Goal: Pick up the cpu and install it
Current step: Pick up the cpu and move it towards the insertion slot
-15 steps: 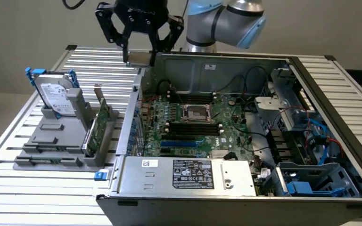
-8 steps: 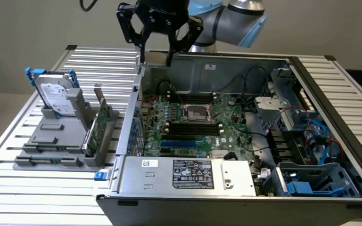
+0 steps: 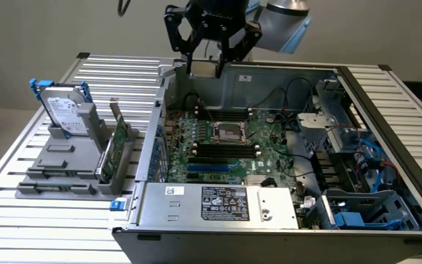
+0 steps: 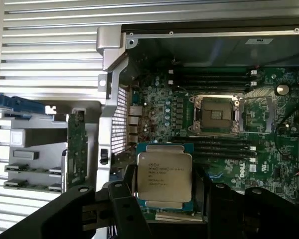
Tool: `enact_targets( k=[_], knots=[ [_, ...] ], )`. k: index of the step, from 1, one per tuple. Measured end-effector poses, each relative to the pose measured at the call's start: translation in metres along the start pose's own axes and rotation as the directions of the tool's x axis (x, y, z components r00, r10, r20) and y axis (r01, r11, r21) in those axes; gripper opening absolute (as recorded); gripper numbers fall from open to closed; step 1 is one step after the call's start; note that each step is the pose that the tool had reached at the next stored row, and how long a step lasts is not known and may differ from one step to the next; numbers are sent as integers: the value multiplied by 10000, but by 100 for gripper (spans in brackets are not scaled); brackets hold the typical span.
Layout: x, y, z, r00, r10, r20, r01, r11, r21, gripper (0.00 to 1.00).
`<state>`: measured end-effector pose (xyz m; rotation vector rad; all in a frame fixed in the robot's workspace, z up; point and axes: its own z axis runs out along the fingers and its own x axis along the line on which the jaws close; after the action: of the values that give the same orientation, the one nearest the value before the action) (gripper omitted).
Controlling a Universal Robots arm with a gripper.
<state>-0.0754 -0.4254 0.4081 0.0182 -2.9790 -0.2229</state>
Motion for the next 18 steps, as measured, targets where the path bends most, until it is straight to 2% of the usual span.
enact_targets(
  k=[7,11,18],
  knots=[
    [-273,89,91,10000,1,-1,-1,10000,4,55],
    [-365,119,156,10000,16,1,-16,10000,2,55],
    [-475,124,287,9997,245,35,-244,9997,-33,55]
  ],
)
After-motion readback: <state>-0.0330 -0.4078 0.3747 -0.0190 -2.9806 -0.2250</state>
